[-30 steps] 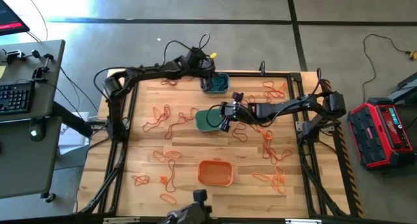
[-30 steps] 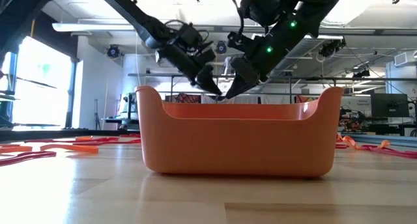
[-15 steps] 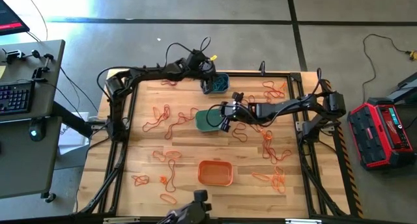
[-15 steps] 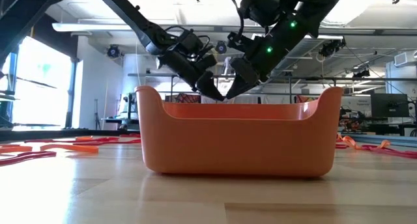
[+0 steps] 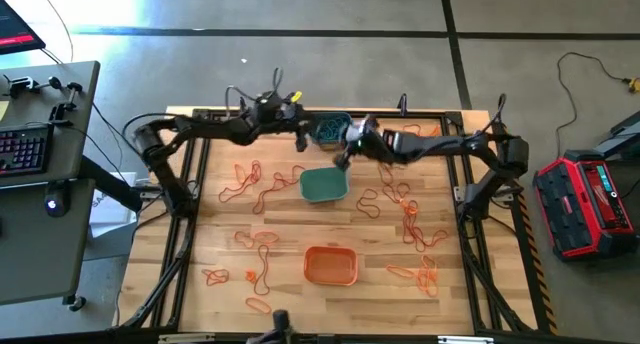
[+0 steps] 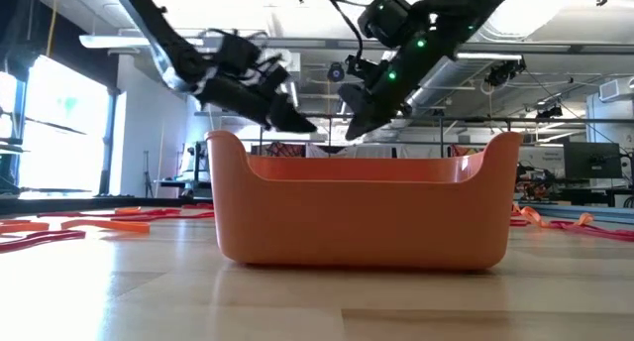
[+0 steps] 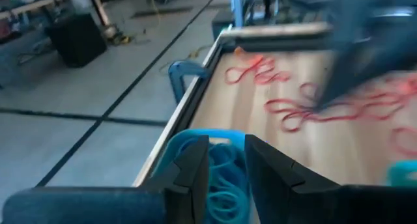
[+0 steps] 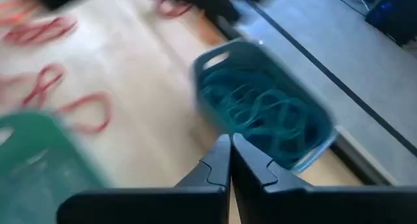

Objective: Sort rubber bands into baskets
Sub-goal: Put the blue rubber band into the blue bin

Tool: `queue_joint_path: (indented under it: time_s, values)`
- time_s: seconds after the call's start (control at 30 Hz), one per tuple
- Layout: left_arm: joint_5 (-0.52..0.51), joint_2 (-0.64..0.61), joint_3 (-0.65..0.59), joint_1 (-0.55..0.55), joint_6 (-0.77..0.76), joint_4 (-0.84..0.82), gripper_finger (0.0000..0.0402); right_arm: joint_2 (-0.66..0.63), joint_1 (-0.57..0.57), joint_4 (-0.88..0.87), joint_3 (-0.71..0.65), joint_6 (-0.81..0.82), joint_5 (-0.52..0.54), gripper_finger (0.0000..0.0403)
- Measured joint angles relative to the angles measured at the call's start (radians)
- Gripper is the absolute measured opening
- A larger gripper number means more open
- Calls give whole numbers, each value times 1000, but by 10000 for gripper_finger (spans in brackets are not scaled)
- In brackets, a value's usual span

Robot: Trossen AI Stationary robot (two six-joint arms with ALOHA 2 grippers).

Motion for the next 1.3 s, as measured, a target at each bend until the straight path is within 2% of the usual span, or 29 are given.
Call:
queue_joint_path:
  time_s: [0.17,0.3,0.63,0.8,1.0,1.3]
  values:
    - [81,-119,-132,0,-52,96,88,66,-132,-52,89,-15,-138,0]
    - [92,-202,-224,-3,-74,130,88,152,-188,-62,147,-30,-222,0]
    - [146,-346,-461,-60,-193,330,87,357,-249,-256,400,-40,-237,0]
    - [140,-398,-517,-93,-193,339,87,440,-273,-329,494,-11,-235,0]
    - [139,-414,-539,-118,-185,337,87,523,-289,-366,536,0,-241,0]
    - [121,-414,-539,-162,-176,346,87,526,-286,-373,547,-24,-280,0]
